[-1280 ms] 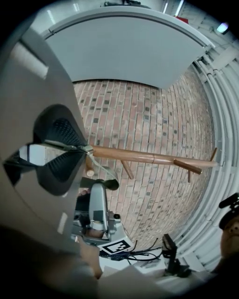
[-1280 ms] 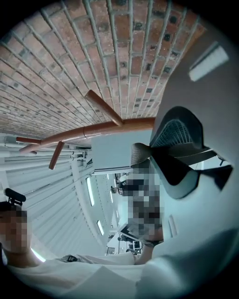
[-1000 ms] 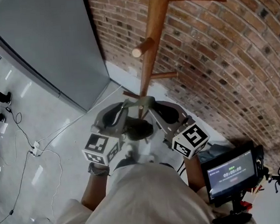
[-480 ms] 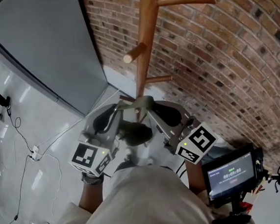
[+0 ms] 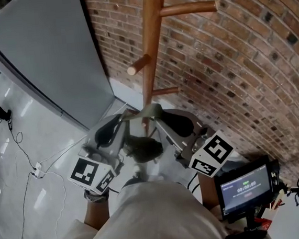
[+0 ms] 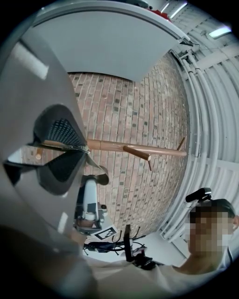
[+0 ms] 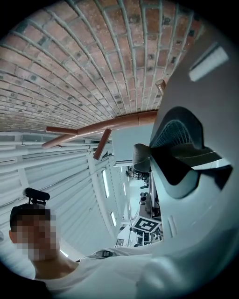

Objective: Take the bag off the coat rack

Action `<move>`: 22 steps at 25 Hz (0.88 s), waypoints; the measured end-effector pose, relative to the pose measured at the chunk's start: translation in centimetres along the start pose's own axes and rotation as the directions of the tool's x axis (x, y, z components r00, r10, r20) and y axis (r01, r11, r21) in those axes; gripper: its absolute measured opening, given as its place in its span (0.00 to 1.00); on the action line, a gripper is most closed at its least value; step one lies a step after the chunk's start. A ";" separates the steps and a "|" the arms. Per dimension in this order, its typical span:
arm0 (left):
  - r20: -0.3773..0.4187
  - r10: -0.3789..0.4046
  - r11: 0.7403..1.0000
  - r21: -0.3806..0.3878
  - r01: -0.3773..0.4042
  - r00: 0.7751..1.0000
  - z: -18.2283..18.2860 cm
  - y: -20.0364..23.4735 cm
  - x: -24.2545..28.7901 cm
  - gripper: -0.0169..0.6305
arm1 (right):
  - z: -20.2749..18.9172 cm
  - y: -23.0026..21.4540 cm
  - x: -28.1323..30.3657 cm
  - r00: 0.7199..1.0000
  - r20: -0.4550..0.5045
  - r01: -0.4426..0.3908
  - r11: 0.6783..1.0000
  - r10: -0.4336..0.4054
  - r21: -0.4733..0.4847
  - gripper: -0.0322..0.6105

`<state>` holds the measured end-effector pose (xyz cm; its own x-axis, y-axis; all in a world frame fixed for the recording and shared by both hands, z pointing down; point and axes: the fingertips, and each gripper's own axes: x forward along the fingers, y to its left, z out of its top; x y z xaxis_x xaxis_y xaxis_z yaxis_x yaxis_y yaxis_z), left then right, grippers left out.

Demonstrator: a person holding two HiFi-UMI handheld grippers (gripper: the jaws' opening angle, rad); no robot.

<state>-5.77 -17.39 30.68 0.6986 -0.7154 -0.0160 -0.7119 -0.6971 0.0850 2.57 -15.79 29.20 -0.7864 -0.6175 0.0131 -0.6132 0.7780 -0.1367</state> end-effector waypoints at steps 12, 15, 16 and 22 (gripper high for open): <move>-0.015 -0.008 1.000 0.002 0.008 1.000 -0.4 0.2 0.4 0.09 | -0.5 -0.7 0.1 0.999 -0.016 0.034 0.999 -0.033 0.002 0.11; -0.017 -0.007 1.000 -0.001 0.007 1.000 -0.5 0.3 0.3 0.09 | -0.8 -0.7 0.2 0.999 -0.019 0.034 0.999 -0.034 0.003 0.11; -0.017 -0.006 1.000 -0.002 0.006 1.000 -0.5 0.3 0.3 0.09 | -0.8 -0.7 0.2 0.999 -0.019 0.032 0.999 -0.032 0.003 0.11; -0.022 -0.007 1.000 -0.005 0.007 1.000 -0.6 0.5 0.2 0.09 | -0.8 -0.6 0.4 0.999 -0.020 0.027 1.000 -0.027 0.015 0.11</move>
<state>-5.89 -17.85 31.27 0.7048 -0.7094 0.0051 -0.7069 -0.7017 0.0894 2.60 -16.41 30.05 -0.7708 -0.6361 0.0362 -0.6334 0.7590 -0.1507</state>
